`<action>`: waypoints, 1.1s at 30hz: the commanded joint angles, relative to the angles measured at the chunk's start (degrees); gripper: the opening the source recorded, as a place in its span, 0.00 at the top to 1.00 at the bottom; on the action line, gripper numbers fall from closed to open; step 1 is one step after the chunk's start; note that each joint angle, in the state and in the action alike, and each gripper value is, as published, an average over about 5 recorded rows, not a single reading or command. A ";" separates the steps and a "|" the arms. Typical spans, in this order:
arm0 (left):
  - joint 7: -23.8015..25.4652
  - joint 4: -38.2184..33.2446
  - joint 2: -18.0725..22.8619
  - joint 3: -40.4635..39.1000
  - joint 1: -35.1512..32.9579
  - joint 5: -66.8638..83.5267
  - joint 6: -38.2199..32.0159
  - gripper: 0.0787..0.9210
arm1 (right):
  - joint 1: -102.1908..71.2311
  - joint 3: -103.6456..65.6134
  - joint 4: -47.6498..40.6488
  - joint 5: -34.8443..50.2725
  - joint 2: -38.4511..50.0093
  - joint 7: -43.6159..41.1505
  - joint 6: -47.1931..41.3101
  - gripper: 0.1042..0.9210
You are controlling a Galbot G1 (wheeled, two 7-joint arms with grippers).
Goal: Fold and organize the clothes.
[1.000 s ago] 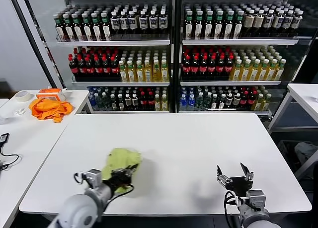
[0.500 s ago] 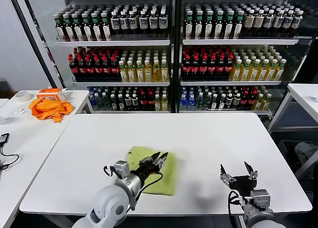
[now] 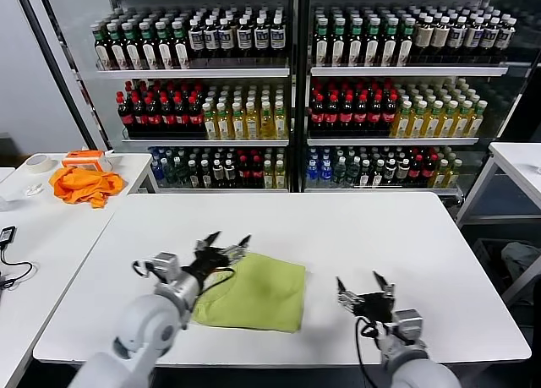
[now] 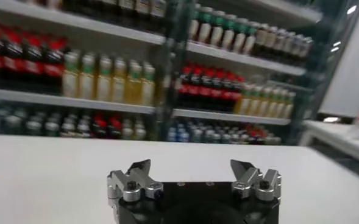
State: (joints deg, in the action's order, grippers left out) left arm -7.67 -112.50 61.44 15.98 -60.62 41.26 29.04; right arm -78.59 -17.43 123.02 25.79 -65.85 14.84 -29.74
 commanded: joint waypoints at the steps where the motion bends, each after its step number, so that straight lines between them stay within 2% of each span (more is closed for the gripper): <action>1: 4.08 -1.15 -7.69 11.81 -5.35 -3.50 2.14 0.12 | 13.89 14.93 -12.28 11.04 -2.48 0.52 -3.30 0.12; 12: 3.34 -1.87 -6.15 11.49 -6.44 -5.15 3.58 0.12 | 23.25 15.22 -22.31 16.02 -5.07 -0.02 -3.40 0.14; 18: 2.88 -1.40 -6.19 12.31 -6.73 -5.16 3.80 0.12 | 22.80 16.08 -23.13 18.64 -5.17 -0.47 -3.46 0.32; 33: 2.86 -0.80 -6.19 13.31 -6.42 -4.14 3.58 0.12 | 30.26 10.02 -21.69 16.83 -2.63 -0.77 -3.00 0.85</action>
State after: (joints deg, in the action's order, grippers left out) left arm -4.98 -113.55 55.49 28.60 -66.73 37.15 32.50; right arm -54.07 -4.27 101.96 41.75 -70.39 14.40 -32.56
